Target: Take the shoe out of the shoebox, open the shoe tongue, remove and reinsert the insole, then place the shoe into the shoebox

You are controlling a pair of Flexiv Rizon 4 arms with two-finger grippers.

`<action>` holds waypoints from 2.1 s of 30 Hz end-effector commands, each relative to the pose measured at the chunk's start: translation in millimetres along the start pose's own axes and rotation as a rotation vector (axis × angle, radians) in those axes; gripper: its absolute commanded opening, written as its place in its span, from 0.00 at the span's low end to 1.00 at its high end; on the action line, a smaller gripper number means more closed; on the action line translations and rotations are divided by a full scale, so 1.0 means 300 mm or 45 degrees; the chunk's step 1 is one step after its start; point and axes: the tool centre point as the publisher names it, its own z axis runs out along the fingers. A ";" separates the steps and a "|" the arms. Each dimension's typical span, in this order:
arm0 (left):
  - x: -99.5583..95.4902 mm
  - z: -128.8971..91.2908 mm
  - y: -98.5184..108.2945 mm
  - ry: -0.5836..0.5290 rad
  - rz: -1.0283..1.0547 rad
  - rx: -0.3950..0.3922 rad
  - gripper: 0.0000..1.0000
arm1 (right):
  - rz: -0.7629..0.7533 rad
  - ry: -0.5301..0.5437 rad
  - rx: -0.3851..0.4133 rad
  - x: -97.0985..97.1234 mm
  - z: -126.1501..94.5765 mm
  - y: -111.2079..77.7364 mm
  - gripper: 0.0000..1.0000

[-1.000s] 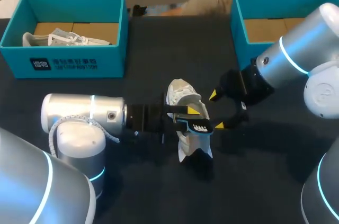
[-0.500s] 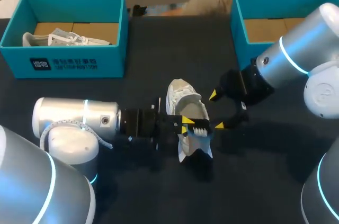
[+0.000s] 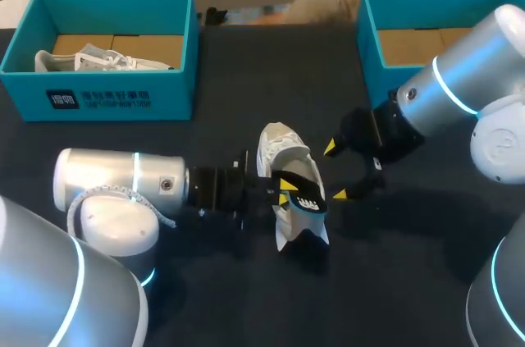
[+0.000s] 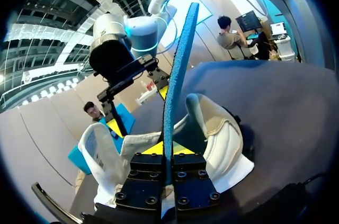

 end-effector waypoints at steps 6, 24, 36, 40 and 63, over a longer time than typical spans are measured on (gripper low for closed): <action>-0.011 0.026 0.011 -0.015 -0.005 0.015 0.00 | 0.000 -0.001 0.001 0.001 0.002 0.000 1.00; -0.001 -0.013 -0.120 -0.011 0.031 0.095 0.19 | 0.000 -0.001 0.001 0.001 0.002 0.000 1.00; 0.016 0.020 -0.083 0.015 0.114 0.090 0.00 | 0.000 -0.001 0.001 0.001 0.002 0.000 1.00; 0.019 0.026 -0.053 0.020 0.123 0.081 0.00 | 0.000 -0.001 0.001 0.001 0.002 0.000 1.00; 0.001 -0.004 -0.085 0.025 0.211 0.154 0.29 | 0.000 -0.001 0.001 0.001 0.002 0.000 1.00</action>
